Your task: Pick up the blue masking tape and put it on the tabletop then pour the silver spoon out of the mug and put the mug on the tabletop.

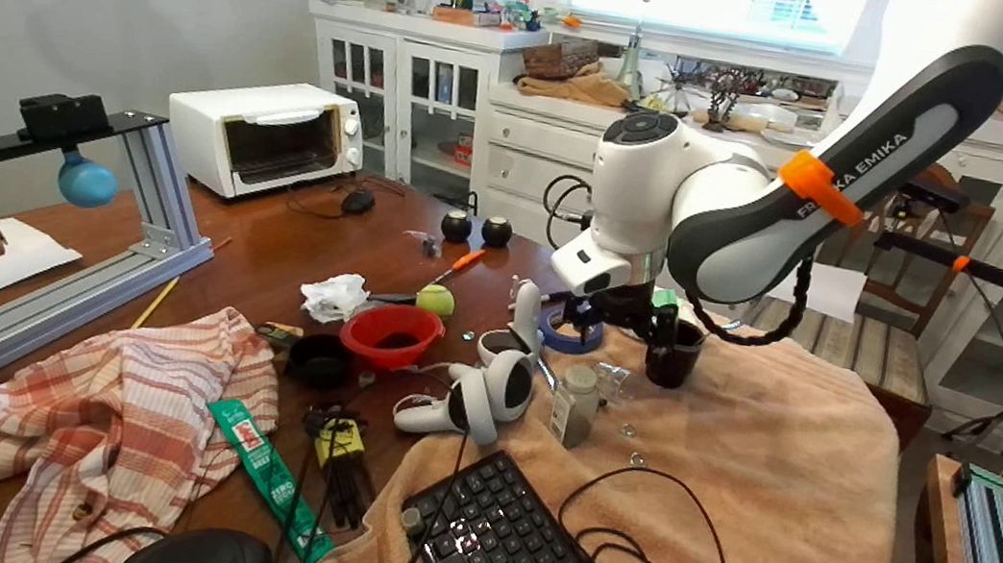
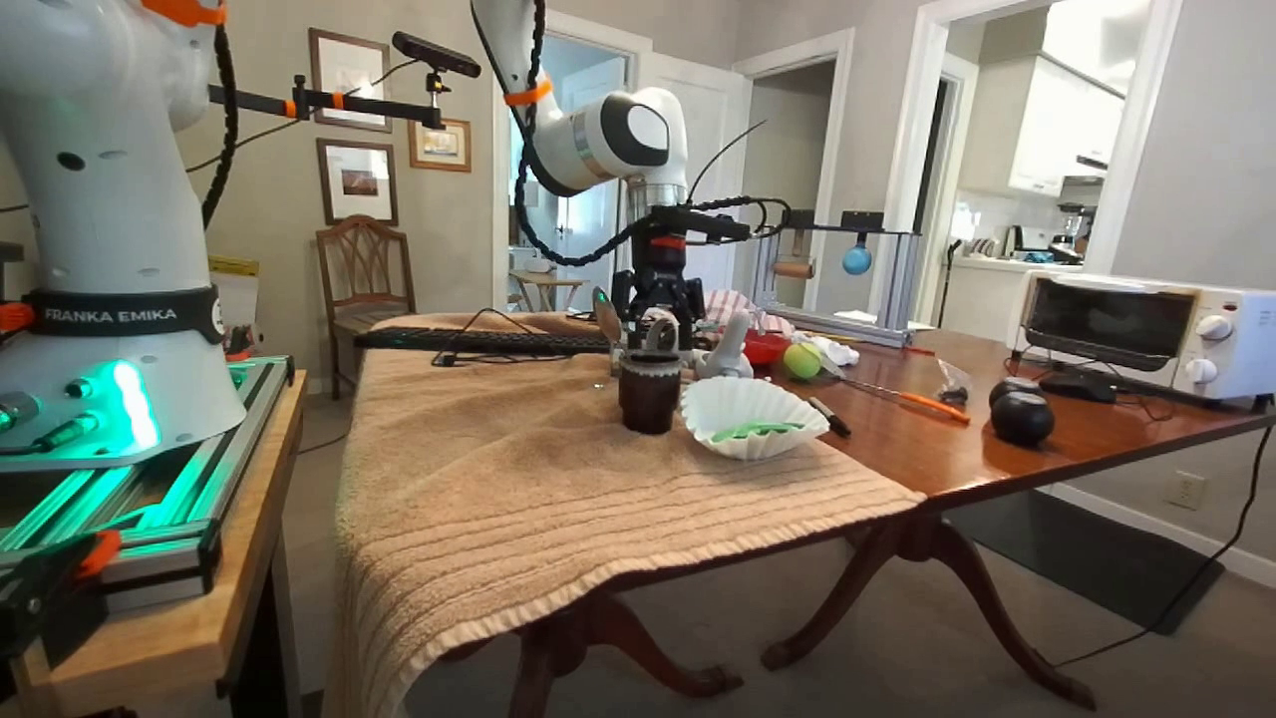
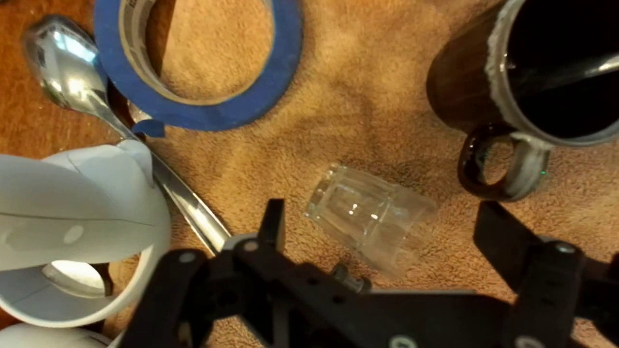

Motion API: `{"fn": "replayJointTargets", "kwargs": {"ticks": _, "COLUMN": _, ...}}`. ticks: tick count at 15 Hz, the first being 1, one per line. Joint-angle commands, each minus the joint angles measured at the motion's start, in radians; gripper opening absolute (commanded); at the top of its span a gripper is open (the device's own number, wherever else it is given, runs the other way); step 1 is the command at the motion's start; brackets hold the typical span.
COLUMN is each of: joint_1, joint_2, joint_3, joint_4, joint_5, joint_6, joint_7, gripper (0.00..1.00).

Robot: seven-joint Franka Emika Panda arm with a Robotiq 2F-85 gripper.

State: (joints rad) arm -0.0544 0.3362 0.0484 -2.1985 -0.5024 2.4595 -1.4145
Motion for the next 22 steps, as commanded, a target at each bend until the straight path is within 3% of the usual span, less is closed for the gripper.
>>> {"fn": "replayJointTargets", "kwargs": {"ticks": 1, "joint_1": 0.034, "joint_2": -0.093, "joint_3": -0.021, "joint_4": -0.091, "joint_5": -0.026, "joint_6": 0.018, "joint_7": 0.056, "gripper": 1.0}}
{"fn": "replayJointTargets", "kwargs": {"ticks": 10, "joint_1": 0.04, "joint_2": -0.168, "joint_3": -0.039, "joint_4": -0.184, "joint_5": -0.015, "joint_6": -0.032, "joint_7": 0.24, "gripper": 1.0}}
{"fn": "replayJointTargets", "kwargs": {"ticks": 11, "joint_1": 0.035, "joint_2": -0.149, "joint_3": -0.028, "joint_4": -0.16, "joint_5": 0.001, "joint_6": -0.012, "joint_7": 0.182, "gripper": 1.0}}
{"fn": "replayJointTargets", "kwargs": {"ticks": 22, "joint_1": 0.018, "joint_2": -0.131, "joint_3": -0.06, "joint_4": -0.172, "joint_5": -0.022, "joint_6": 0.009, "joint_7": 0.15, "gripper": 1.0}}
